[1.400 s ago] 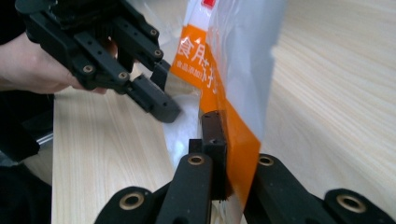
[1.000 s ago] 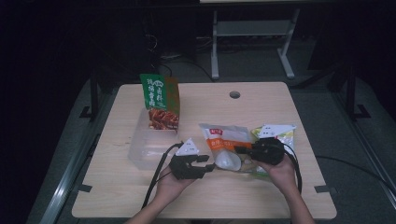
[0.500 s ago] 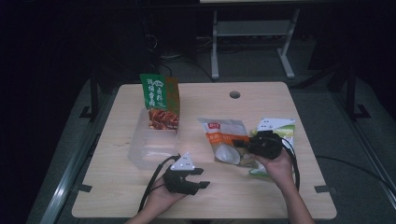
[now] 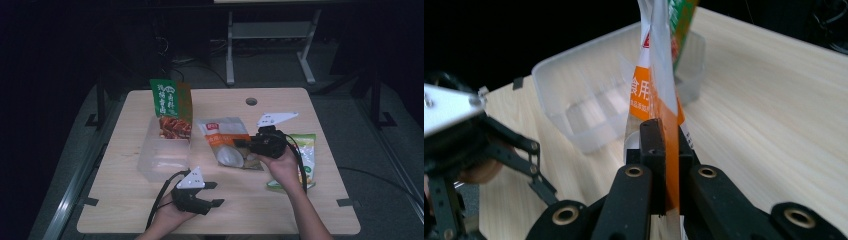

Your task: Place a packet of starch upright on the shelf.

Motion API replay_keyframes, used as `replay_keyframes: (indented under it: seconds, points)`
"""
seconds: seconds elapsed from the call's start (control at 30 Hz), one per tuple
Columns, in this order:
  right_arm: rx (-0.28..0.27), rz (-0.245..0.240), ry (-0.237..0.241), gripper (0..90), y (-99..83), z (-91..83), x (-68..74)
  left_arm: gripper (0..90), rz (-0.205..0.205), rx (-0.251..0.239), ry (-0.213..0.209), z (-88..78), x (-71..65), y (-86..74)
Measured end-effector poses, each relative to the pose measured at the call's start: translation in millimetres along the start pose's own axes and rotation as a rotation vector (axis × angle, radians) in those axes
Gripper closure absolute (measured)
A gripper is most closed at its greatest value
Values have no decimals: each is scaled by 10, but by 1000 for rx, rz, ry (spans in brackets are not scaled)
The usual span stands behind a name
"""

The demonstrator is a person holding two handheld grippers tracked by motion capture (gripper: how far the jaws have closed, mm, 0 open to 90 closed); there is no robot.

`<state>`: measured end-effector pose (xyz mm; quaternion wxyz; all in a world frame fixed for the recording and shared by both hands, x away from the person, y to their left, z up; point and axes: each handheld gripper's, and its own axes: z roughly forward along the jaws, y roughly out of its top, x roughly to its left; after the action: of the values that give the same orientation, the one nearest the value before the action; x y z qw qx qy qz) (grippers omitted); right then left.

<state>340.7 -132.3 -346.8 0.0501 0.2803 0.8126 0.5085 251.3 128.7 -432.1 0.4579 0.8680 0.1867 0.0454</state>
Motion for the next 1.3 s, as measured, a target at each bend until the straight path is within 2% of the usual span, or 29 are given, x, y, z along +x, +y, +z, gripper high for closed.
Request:
replay_keyframes:
  seconds: [0.03,0.13,0.33,0.4,0.63,0.77,1.0,1.13,1.23,1.3]
  points:
    - [3,-6,2,900,48,25,17,417,14,10,7,-12,14,1]
    - [6,-28,15,900,195,105,65,417,-11,-2,1,-25,40,-7]
    - [4,-51,47,900,470,292,143,415,7,12,12,-11,54,-25]
    - [-2,-65,58,900,543,368,160,416,-1,22,7,-11,67,-40]
    - [-19,-84,84,900,755,611,227,416,-29,2,18,-19,114,-64]
    - [-7,-99,87,900,877,749,264,415,-32,0,20,-37,133,-71]
    - [-12,-107,99,900,1042,1004,318,411,-29,-5,26,-48,153,-77]
    - [-19,-107,118,900,1105,1184,349,411,-52,-25,7,-52,148,-81]
    - [-21,-104,122,900,1119,1261,371,410,-51,-27,5,-59,147,-82]
    - [-21,-101,137,900,1119,1377,375,409,-49,-21,8,-59,146,-86]
